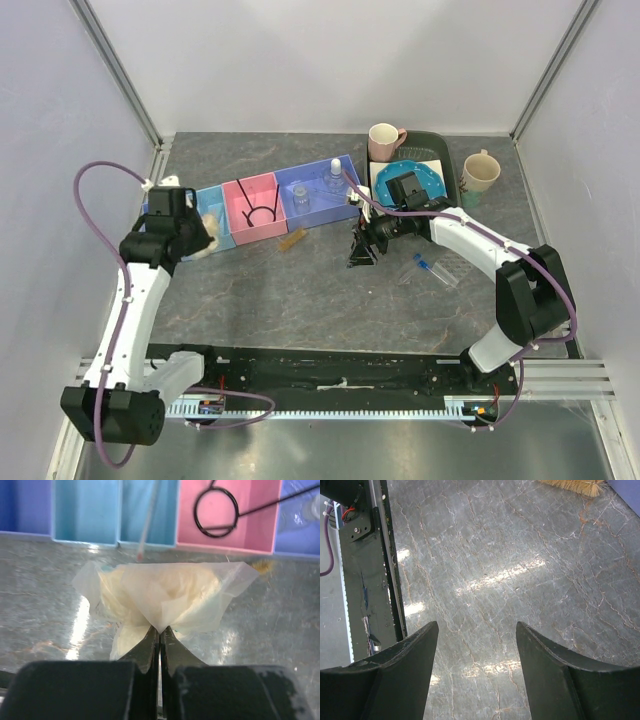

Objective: Organize the chemistry lab equipment

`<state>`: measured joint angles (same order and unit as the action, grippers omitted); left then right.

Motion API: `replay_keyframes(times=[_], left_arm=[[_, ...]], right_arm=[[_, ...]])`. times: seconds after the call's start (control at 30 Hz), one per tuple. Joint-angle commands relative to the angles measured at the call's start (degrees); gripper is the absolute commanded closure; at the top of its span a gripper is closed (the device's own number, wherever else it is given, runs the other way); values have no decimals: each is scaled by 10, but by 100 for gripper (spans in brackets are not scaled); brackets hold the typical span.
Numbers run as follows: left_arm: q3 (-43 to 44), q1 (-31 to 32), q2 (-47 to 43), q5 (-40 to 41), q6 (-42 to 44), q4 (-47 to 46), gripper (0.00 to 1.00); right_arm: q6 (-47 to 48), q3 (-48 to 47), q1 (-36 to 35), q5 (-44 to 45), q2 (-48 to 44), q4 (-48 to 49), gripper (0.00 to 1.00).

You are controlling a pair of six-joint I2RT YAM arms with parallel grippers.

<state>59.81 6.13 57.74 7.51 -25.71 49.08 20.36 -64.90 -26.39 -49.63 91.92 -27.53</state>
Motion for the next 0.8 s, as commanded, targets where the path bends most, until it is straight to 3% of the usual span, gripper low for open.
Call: replay_keyframes(times=[0.0,0.3,0.6,0.77], left_arm=[[42,-60,39,-44,66,-21,98],[107,-154,214,-60,99,-101,98],[175,-175,363,-45,121,-126,98],[191,-178,421,-26,124,-123,89]], right_arm=[[10,-15,0,-15,5,7,28],[8,-18,0,-20,-2,9,27],[6,-22,-2,-22,-1,10,26],[8,-24,-3,-21,-2,9,25]])
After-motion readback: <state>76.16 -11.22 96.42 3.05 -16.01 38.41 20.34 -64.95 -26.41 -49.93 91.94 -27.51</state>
